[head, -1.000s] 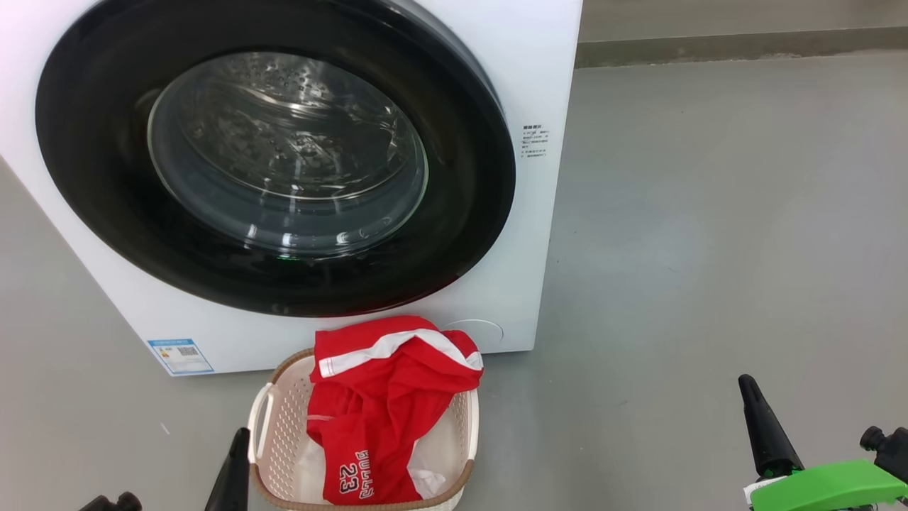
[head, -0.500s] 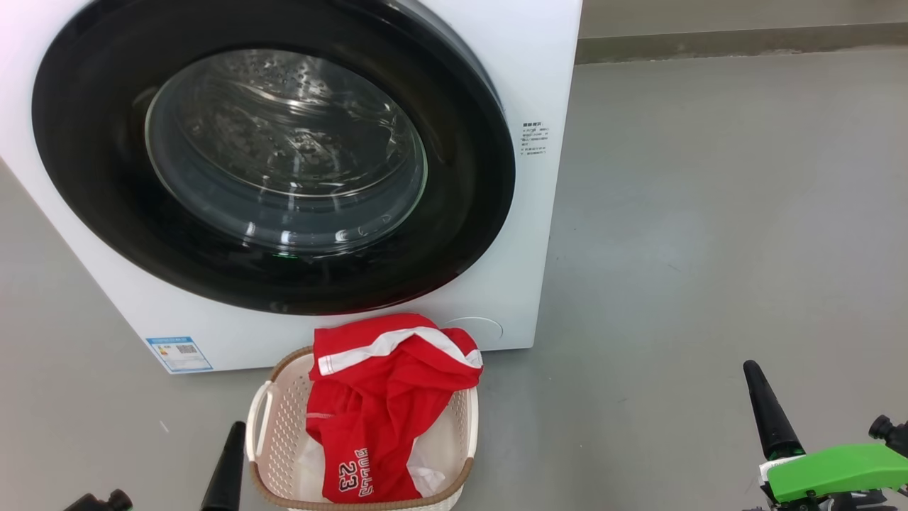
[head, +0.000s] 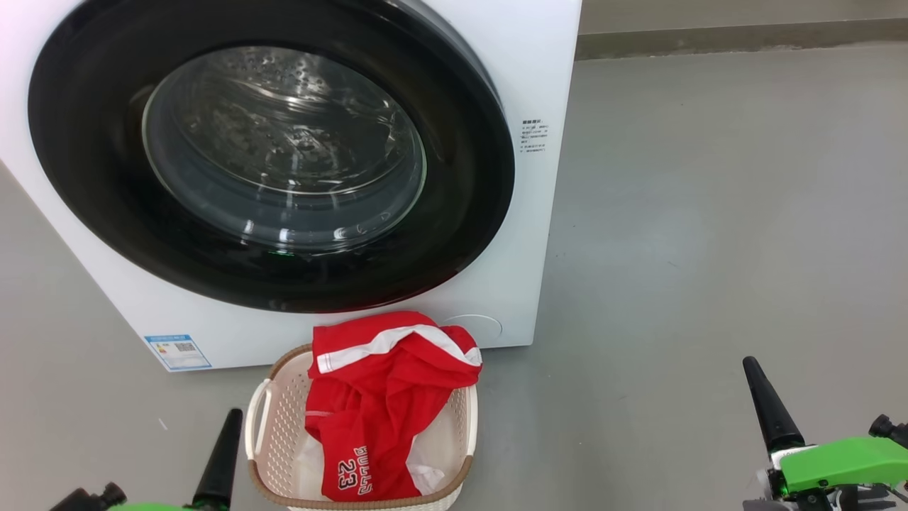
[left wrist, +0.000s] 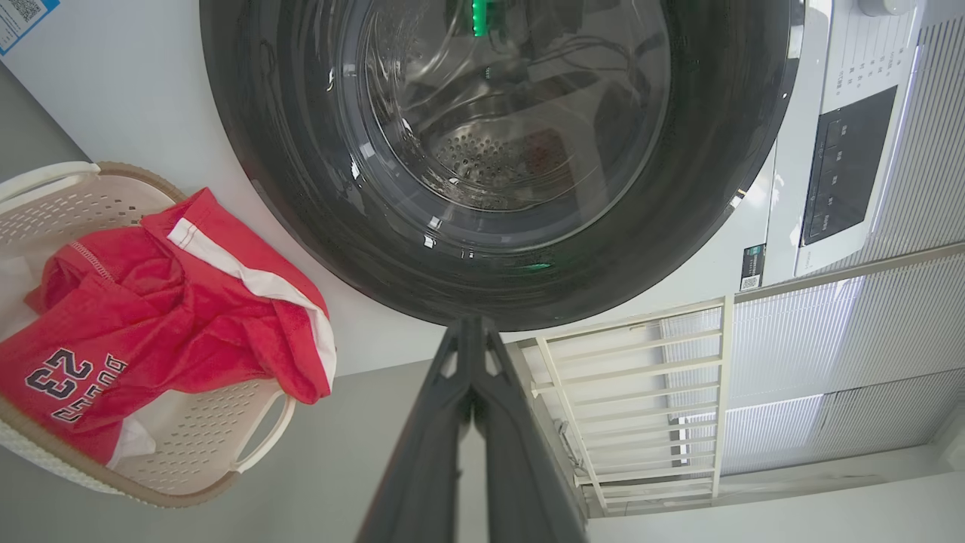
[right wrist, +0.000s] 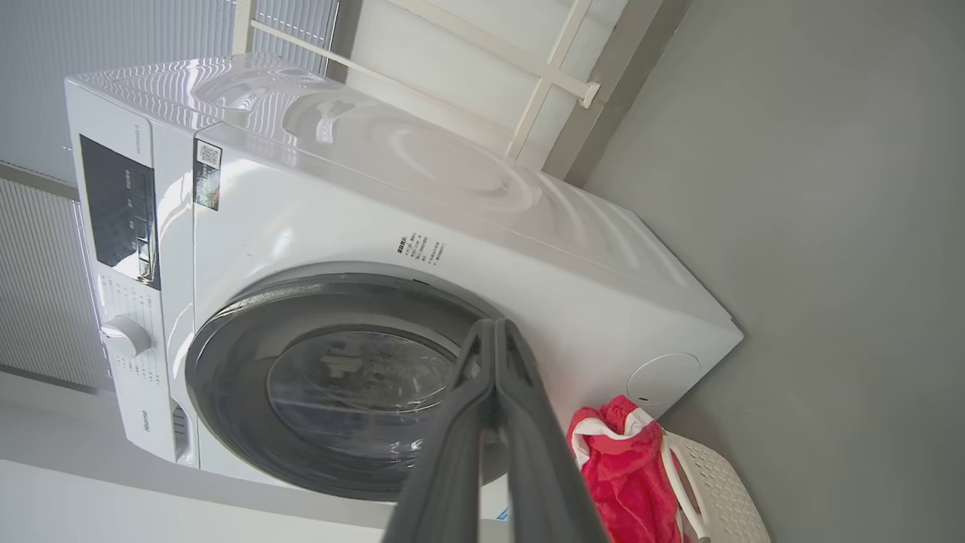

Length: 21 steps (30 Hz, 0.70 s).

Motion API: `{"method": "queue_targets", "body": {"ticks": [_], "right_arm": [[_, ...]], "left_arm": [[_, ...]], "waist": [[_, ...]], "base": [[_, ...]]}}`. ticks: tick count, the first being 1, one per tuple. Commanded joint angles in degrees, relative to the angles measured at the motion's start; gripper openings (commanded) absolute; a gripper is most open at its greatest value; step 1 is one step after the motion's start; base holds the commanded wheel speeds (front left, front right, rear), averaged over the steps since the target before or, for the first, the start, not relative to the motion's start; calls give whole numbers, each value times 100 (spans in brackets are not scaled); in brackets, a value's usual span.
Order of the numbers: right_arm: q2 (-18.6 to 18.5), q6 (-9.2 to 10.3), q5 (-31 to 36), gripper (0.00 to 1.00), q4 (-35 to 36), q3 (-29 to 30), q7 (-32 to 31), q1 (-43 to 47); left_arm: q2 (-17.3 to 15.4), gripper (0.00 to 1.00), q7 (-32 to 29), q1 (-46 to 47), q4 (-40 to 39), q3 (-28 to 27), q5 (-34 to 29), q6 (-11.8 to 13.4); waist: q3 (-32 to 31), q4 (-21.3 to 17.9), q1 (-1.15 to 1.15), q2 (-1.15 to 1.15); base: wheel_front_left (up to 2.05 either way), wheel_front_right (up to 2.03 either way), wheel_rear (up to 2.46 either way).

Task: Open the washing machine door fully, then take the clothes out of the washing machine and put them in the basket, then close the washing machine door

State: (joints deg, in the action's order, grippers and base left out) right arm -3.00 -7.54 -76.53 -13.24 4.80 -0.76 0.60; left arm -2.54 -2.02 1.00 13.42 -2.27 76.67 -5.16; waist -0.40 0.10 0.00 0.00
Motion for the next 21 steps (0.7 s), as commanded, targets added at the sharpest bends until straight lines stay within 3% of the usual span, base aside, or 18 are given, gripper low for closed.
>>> {"method": "queue_targets", "body": {"ticks": [1, 21], "right_arm": [[-90, 2, -324, 0, 107, -60, -73, -381], [-102, 5, -1566, 0, -52, 6, -409, -636]], "left_arm": [[-53, 0, -76, 305, -99, -216, 234, -92], [-55, 0, -394, 497, 48, -383, 1443, -219]], "waist": [[6, -1, 0, 0], [53, -9, 0, 0]], "base": [[0, 0, 0], [0, 0, 0]]}}
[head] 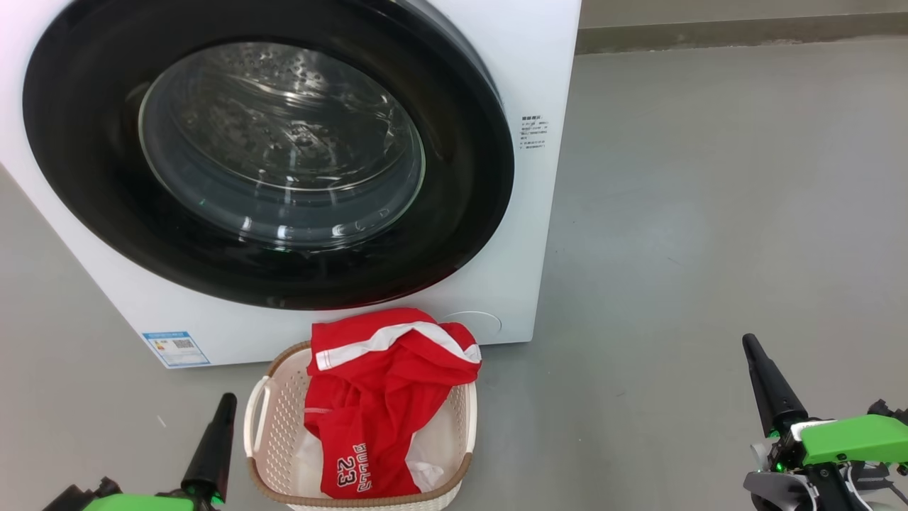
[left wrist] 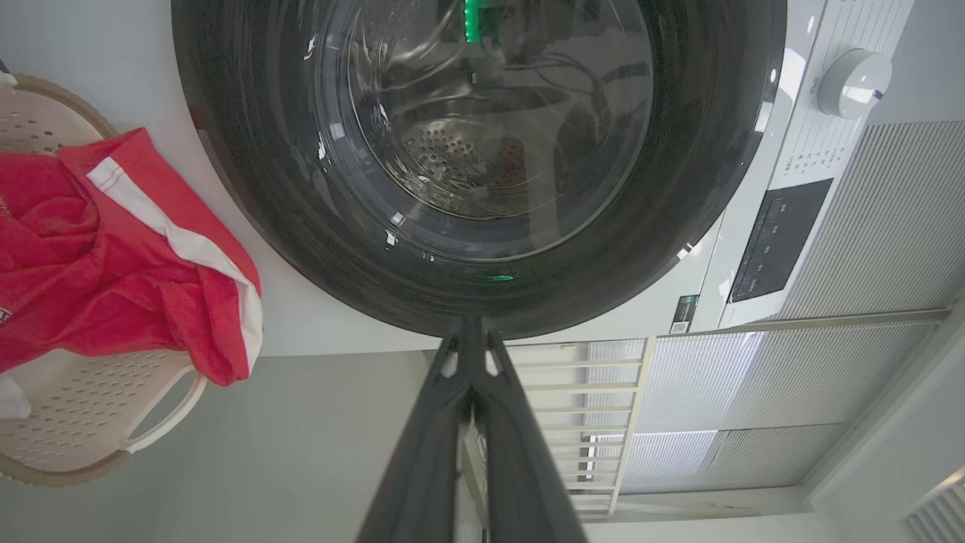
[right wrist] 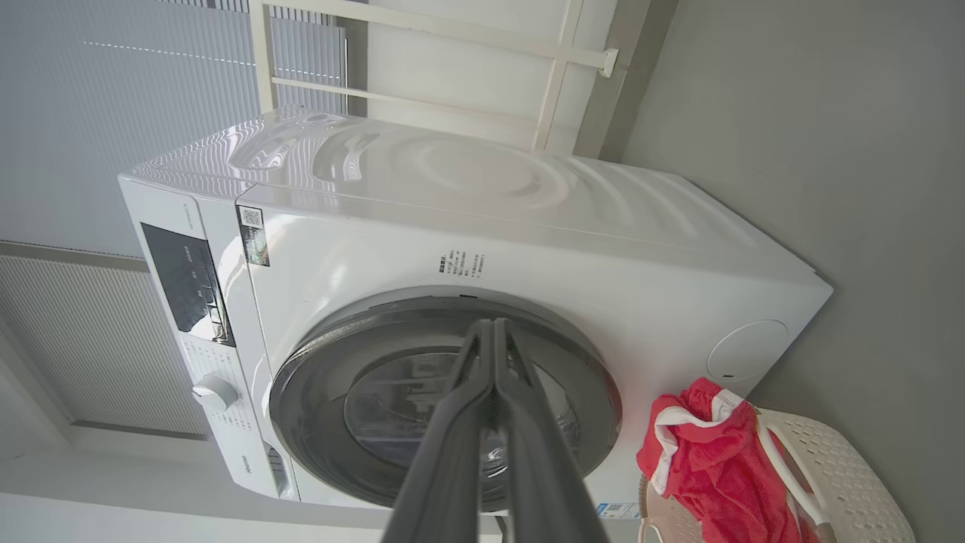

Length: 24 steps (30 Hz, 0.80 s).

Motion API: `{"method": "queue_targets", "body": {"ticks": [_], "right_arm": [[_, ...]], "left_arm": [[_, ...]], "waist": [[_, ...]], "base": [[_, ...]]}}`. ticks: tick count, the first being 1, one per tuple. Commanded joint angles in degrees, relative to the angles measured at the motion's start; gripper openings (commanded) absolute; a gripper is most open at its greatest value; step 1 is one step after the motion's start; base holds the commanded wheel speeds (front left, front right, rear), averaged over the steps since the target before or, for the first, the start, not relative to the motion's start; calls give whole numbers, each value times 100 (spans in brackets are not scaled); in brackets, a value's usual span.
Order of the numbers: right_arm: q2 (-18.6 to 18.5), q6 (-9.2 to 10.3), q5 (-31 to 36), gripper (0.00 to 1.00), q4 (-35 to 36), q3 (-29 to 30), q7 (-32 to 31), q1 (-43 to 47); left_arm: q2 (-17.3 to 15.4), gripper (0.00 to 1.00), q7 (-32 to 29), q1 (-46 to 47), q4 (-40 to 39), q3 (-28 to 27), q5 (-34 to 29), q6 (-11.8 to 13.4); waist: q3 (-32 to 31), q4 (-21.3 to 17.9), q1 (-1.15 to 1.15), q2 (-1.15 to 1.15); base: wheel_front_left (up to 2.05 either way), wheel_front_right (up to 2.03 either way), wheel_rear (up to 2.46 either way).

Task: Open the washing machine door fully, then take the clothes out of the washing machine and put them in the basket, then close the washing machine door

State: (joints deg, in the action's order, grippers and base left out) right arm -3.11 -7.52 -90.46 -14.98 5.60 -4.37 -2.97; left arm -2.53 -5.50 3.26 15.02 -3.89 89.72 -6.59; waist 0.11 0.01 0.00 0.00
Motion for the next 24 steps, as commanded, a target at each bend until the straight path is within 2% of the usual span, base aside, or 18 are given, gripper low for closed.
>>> {"method": "queue_targets", "body": {"ticks": [1, 24], "right_arm": [[-91, 3, -238, 0, 113, -71, -66, -293], [-63, 3, -270, 0, 102, -27, -116, -310]], "left_arm": [[-56, 0, -62, 281, -105, -229, 201, -83], [-50, 0, -86, 292, -97, -247, 257, -90]], "waist": [[4, -1, 0, 0], [7, -1, 0, 0]], "base": [[0, 0, 0], [0, 0, 0]]}}
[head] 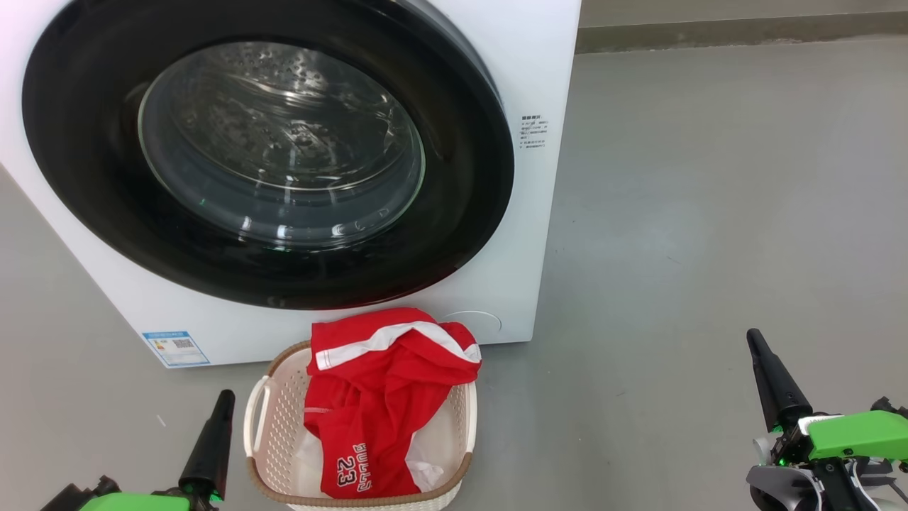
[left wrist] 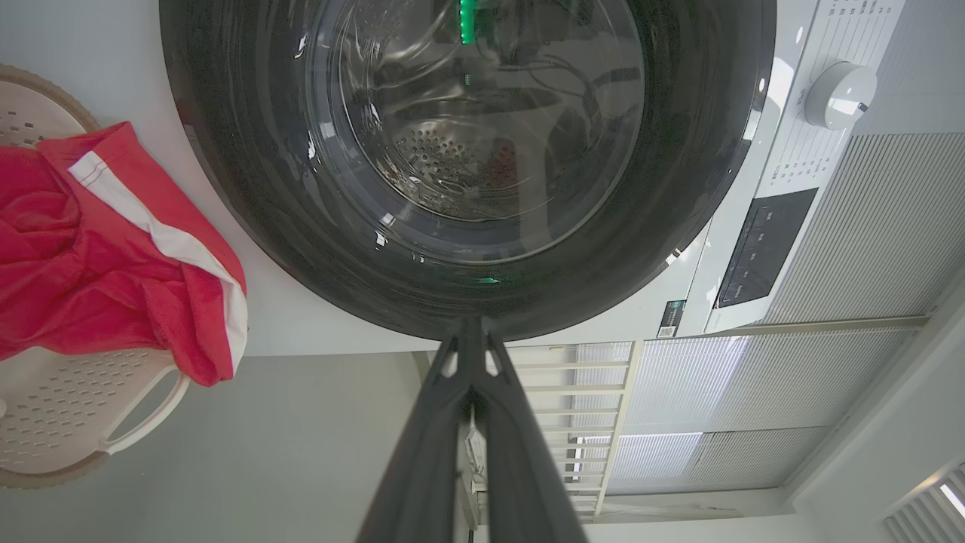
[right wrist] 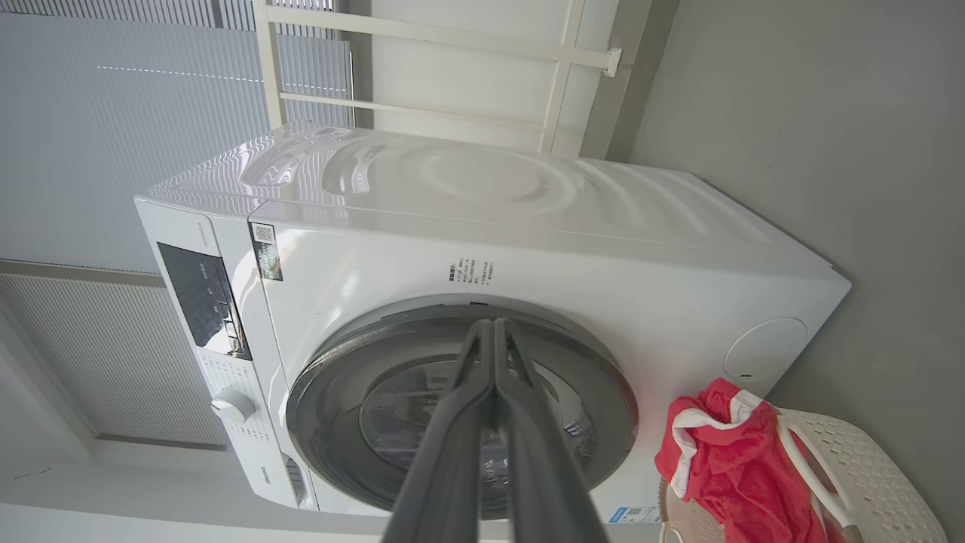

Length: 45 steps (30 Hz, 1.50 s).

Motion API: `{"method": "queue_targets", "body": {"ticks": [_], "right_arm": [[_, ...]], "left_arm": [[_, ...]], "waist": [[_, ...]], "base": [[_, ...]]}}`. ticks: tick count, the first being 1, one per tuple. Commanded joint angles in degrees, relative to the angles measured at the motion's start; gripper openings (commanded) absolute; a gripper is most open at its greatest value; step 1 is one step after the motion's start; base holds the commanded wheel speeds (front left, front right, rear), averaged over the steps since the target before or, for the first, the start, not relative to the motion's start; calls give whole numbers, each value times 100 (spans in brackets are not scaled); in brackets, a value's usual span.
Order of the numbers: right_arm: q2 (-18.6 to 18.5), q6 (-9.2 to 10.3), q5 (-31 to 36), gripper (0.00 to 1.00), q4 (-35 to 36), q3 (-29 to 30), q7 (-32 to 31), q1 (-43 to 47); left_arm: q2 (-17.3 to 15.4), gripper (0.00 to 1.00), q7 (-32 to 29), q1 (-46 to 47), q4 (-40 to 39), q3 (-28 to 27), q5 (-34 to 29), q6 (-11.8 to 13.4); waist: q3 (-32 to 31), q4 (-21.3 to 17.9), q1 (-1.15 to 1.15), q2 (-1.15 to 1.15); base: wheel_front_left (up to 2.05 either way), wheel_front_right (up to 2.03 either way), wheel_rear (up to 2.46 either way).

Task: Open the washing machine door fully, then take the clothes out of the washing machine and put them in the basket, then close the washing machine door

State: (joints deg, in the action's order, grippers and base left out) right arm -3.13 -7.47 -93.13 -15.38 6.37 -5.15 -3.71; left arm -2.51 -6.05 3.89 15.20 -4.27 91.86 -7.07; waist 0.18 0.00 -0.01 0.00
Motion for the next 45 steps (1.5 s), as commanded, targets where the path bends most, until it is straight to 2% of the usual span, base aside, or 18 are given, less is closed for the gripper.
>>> {"method": "queue_targets", "body": {"ticks": [1, 45], "right_arm": [[-62, -2, -3, 0, 142, -104, -38, -236], [-23, -2, 44, 0, 138, -48, -83, -241]], "left_arm": [[-52, 0, -31, 229, -115, -210, 43, -42], [-44, 0, -40, 230, -115, -221, 34, -42]], "waist": [[0, 0, 0, 0], [0, 0, 0, 0]], "base": [[0, 0, 0], [0, 0, 0]]}}
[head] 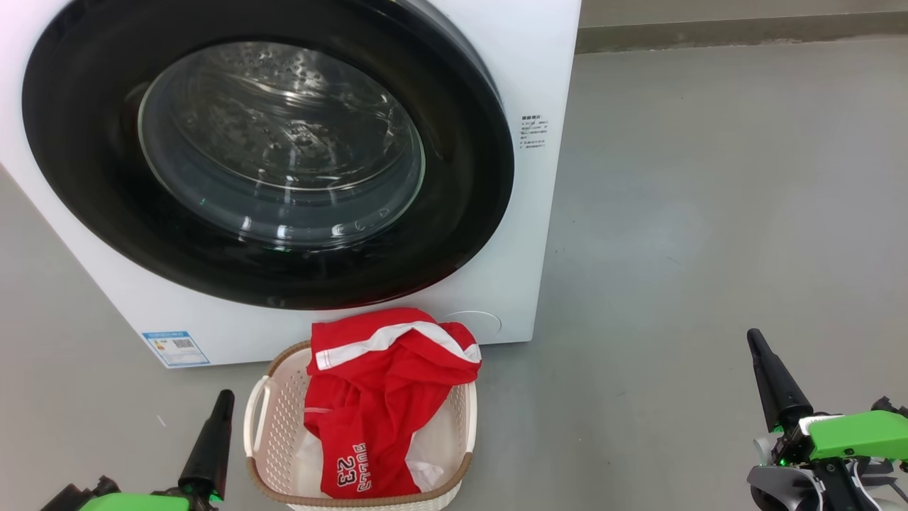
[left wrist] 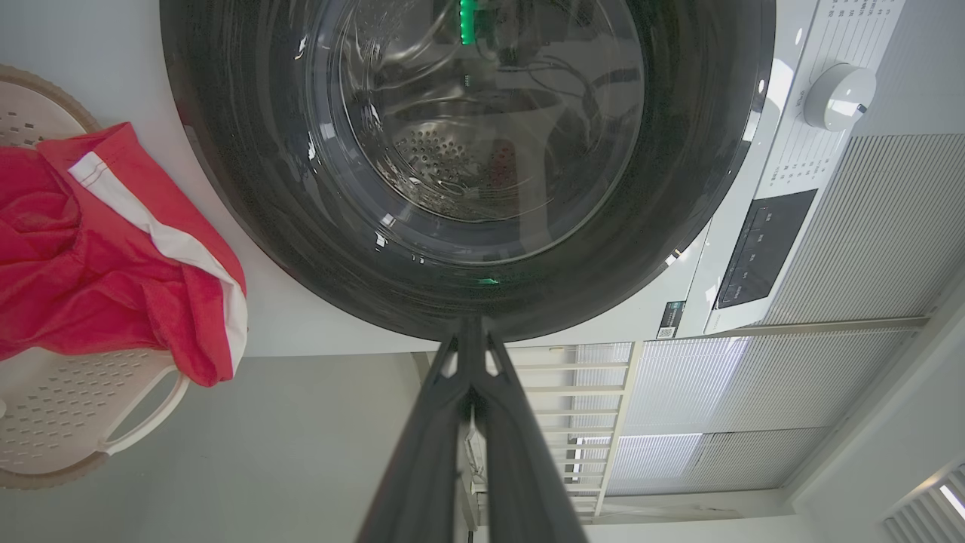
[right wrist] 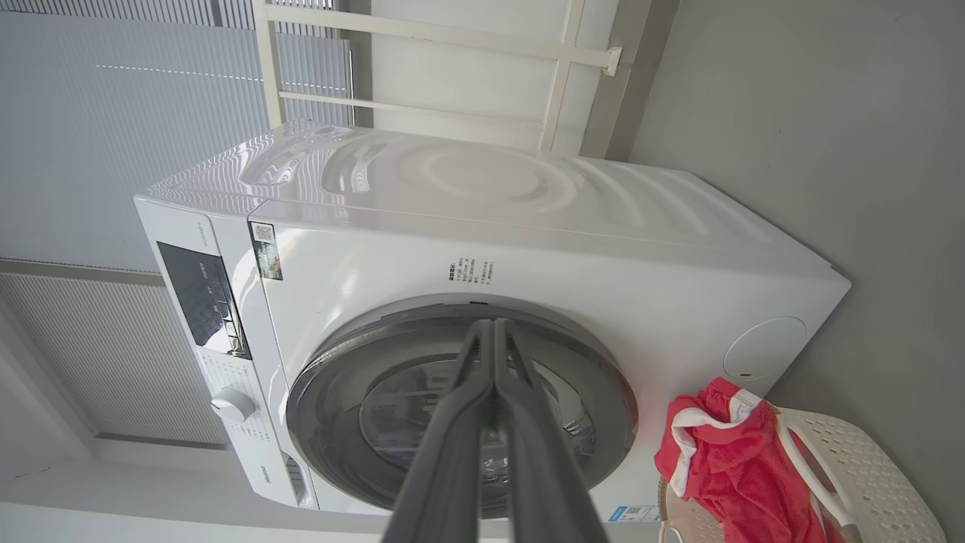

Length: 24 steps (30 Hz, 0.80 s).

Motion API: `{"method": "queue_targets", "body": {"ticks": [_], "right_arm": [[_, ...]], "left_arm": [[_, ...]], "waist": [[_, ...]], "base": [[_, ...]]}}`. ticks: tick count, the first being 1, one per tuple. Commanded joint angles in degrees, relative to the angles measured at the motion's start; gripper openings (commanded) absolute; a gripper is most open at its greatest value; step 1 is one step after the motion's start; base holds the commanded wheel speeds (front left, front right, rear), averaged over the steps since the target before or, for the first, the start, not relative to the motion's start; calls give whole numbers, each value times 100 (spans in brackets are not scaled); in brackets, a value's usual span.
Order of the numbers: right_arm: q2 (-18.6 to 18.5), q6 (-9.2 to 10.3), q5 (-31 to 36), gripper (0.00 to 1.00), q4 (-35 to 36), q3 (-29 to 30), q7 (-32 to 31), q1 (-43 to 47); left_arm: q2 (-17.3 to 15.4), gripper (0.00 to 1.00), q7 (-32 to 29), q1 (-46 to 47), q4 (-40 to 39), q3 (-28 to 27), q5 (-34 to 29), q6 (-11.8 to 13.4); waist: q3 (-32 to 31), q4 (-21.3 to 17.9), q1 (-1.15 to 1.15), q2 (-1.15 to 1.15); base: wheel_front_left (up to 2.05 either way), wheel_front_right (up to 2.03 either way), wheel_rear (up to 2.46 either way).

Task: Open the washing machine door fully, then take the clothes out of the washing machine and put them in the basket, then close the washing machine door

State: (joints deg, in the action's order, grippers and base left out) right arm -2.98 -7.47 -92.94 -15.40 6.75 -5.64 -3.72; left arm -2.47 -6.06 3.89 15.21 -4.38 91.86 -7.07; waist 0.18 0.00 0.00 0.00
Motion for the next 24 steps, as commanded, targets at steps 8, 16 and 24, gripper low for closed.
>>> {"method": "queue_targets", "body": {"ticks": [8, 16, 24], "right_arm": [[-32, -2, 32, 0, 140, -79, -40, -241], [-27, -2, 37, 0, 140, -72, -45, -242], [-23, -2, 42, 0, 140, -66, -50, -243]], "left_arm": [[-48, 0, -40, 230, -116, -211, 33, -42], [-47, 0, -41, 230, -116, -212, 32, -42], [-46, 0, -42, 230, -116, -213, 31, -42]], "waist": [[0, 0, 0, 0], [0, 0, 0, 0], [0, 0, 0, 0]], "base": [[0, 0, 0], [0, 0, 0], [0, 0, 0]]}}
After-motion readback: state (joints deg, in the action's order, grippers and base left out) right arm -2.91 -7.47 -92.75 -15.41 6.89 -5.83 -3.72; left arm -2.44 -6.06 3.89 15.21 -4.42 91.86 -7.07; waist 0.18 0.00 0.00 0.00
